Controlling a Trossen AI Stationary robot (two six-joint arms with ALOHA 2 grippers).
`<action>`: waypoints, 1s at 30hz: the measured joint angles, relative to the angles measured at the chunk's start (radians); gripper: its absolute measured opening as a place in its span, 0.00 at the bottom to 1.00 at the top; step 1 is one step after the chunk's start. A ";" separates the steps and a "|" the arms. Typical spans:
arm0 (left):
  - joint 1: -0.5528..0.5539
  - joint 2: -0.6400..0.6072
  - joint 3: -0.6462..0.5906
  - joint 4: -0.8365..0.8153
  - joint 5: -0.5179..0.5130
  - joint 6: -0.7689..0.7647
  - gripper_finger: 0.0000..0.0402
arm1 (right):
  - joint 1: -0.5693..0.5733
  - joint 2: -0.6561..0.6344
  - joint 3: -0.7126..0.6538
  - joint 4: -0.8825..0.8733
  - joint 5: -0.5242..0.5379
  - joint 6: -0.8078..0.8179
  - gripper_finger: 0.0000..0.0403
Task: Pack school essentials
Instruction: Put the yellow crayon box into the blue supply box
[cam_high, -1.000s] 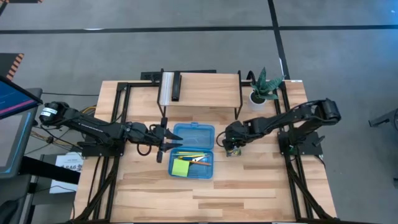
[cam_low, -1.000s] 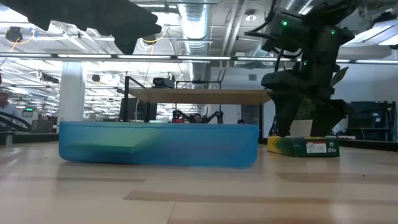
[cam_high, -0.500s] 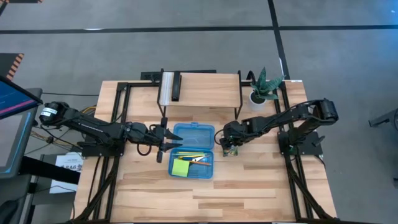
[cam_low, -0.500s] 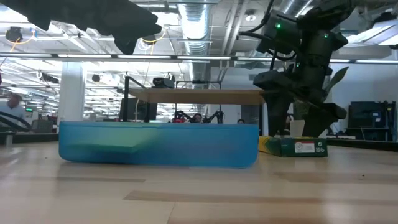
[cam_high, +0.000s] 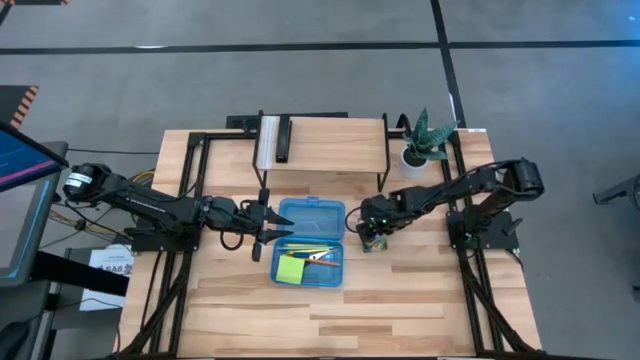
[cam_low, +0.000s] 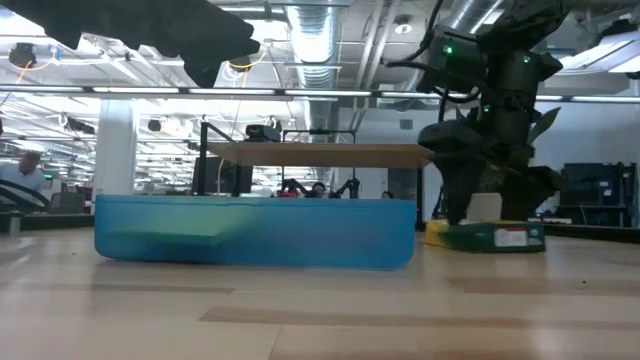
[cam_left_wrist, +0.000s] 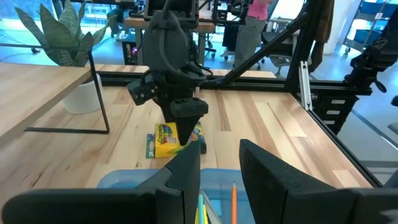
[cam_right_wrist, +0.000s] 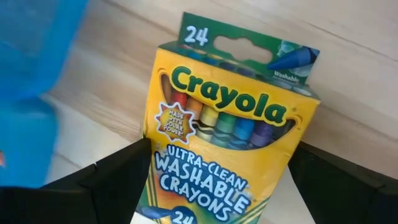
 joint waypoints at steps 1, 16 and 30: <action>0.000 0.000 0.000 0.000 0.000 0.000 0.25 | -0.004 -0.002 0.000 -0.026 -0.006 -0.010 0.98; 0.000 0.000 0.000 0.000 0.000 0.000 0.24 | 0.020 -0.047 0.080 -0.135 -0.010 -0.043 0.98; 0.000 0.000 0.000 -0.001 0.000 -0.005 0.24 | 0.049 -0.047 0.092 -0.160 0.070 0.004 0.98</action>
